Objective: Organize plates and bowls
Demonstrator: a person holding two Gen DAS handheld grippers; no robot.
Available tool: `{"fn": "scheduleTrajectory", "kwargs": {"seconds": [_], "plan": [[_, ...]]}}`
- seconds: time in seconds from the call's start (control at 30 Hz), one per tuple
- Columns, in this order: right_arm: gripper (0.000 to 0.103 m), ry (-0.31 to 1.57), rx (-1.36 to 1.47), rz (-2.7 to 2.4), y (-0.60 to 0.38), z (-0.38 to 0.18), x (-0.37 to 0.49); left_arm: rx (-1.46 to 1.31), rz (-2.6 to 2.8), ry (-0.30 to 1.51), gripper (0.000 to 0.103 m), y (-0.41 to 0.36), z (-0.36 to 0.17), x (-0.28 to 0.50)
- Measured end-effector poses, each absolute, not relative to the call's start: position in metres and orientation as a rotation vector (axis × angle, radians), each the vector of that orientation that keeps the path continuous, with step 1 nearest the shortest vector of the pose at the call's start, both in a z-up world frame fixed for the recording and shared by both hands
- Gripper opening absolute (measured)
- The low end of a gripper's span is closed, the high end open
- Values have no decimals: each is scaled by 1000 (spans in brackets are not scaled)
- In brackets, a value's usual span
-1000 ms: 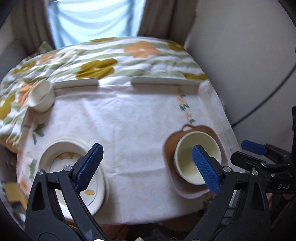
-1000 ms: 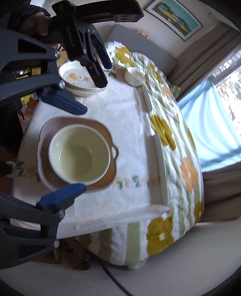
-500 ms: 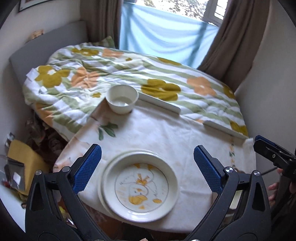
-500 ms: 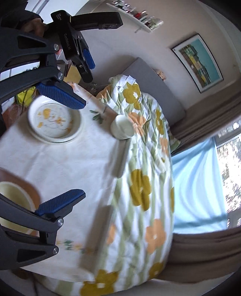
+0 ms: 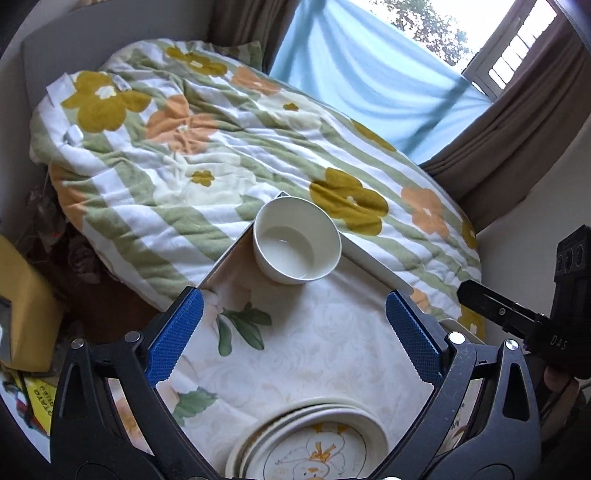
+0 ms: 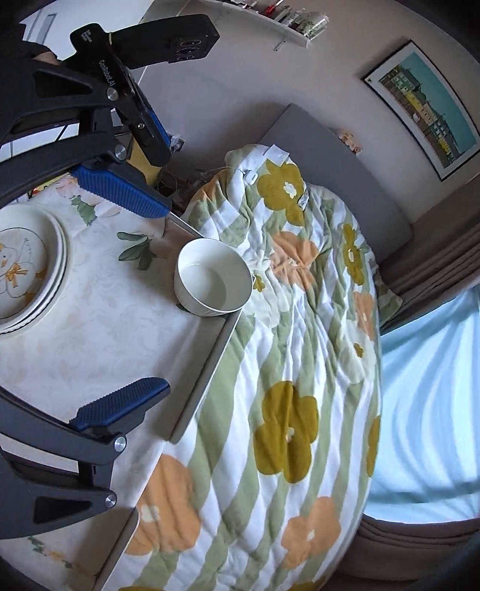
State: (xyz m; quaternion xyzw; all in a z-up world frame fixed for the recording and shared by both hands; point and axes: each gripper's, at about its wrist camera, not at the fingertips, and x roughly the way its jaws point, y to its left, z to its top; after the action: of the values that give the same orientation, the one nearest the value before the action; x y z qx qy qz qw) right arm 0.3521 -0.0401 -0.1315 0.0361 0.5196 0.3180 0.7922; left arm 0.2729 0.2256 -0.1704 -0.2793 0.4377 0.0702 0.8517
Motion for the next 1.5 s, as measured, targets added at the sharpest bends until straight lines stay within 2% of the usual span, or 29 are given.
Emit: {"fn": "scheduleTrajectory", "kwargs": {"seconds": [0.03, 0.1, 0.2, 0.27, 0.37, 0.43, 0.5, 0.6, 0.67, 0.7, 1.1, 1.5], "plan": [[86, 1141, 85, 682, -31, -143, 363, -606, 137, 944, 94, 231, -184, 285], [85, 1187, 101, 668, -19, -167, 379, -635, 119, 989, 77, 237, -210, 307], [72, 1261, 154, 667, -3, -202, 399, -676, 95, 1045, 58, 243, -245, 333], [61, 1304, 178, 659, 8, -222, 409, -693, 88, 1064, 54, 248, -263, 345], [55, 1338, 205, 653, 19, -240, 422, -702, 81, 1084, 51, 252, -280, 359], [50, 1348, 212, 650, 24, -249, 429, -699, 82, 1093, 44, 254, -288, 365], [46, 1358, 210, 647, 28, -256, 434, -701, 86, 1101, 32, 257, -294, 368], [34, 1368, 210, 649, 33, -264, 439, -693, 101, 1107, 24, 260, -301, 371], [21, 1368, 208, 652, 35, -267, 439, -683, 103, 1106, 22, 260, -303, 372], [20, 1367, 209, 651, 35, -268, 439, -685, 102, 1103, 22, 261, -303, 372], [20, 1295, 192, 667, 29, -254, 428, -555, 92, 1069, 22, 243, -280, 368], [20, 1125, 224, 667, -37, -172, 359, -443, 40, 962, 22, 169, -188, 309]]}}
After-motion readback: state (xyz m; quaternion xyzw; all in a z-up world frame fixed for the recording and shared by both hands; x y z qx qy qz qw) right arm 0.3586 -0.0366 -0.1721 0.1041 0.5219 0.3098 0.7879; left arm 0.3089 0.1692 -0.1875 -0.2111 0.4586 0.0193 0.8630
